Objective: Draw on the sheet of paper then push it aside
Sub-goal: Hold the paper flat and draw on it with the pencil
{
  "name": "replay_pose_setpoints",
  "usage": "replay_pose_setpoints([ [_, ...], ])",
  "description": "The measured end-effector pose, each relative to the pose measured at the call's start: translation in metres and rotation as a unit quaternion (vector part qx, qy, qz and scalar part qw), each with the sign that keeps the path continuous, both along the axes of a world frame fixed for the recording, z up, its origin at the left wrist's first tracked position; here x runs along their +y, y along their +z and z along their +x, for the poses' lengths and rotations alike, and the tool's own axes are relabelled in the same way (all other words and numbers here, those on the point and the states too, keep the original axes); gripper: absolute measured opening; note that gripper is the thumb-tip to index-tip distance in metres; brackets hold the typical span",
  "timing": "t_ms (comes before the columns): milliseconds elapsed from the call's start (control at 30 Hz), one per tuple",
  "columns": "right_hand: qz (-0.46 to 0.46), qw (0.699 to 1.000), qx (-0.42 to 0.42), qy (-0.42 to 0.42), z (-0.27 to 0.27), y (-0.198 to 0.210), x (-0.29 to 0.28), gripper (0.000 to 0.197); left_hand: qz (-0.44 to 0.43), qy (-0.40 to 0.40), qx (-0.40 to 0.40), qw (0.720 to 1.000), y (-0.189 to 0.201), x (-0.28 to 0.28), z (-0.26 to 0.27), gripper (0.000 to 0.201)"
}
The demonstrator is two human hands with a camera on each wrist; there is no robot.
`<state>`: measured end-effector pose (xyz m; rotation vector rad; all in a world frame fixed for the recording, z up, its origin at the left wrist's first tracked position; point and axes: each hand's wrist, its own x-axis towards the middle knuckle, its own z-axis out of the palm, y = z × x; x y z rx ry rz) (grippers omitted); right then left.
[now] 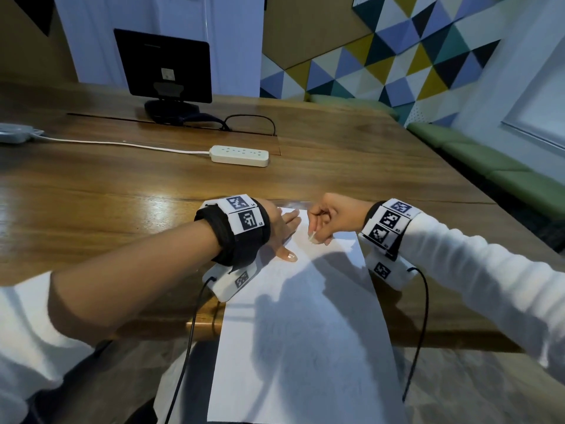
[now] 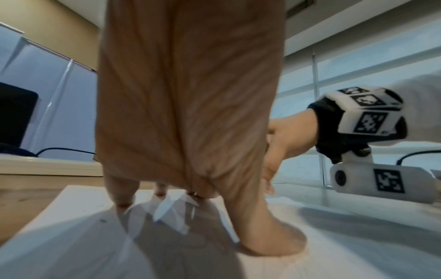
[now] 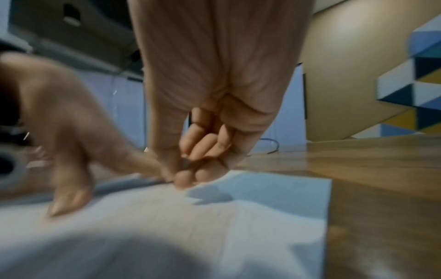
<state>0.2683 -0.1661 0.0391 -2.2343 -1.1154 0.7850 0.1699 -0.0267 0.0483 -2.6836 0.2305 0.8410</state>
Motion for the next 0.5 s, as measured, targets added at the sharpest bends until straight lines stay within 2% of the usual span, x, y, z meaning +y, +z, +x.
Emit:
replay_pose_setpoints([
  [67,0.058,0.995,-0.019,-0.078,0.005,0.005,-0.011,0.010,-0.013,0.012,0.002,1.000,0.000,0.001,0.001,0.094],
  [133,0.155,0.967,-0.009,-0.204,0.014,0.004,-0.023,0.011,-0.014,0.011,-0.012,1.000,-0.002,-0.004,-0.002,0.093],
  [200,0.213,0.933,0.042,-0.285,0.016,-0.003,-0.032,0.014,-0.062,0.000,-0.038,0.997,-0.005,-0.016,-0.007,0.090],
  [267,0.212,0.920,0.076,-0.320,0.015,-0.015,-0.035,0.015,-0.124,-0.033,-0.044,0.991,-0.007,-0.035,-0.014,0.083],
  [333,0.193,0.921,0.078,-0.330,0.012,-0.023,-0.032,0.015,-0.171,-0.053,-0.013,0.984,-0.012,-0.050,-0.019,0.077],
  [400,0.187,0.922,0.074,-0.330,0.012,-0.025,-0.029,0.016,-0.145,-0.022,-0.011,0.989,-0.017,-0.053,-0.024,0.075],
  [500,0.196,0.920,0.096,-0.325,0.012,-0.022,-0.031,0.016,-0.075,0.089,-0.052,0.992,0.000,-0.038,-0.036,0.065],
])
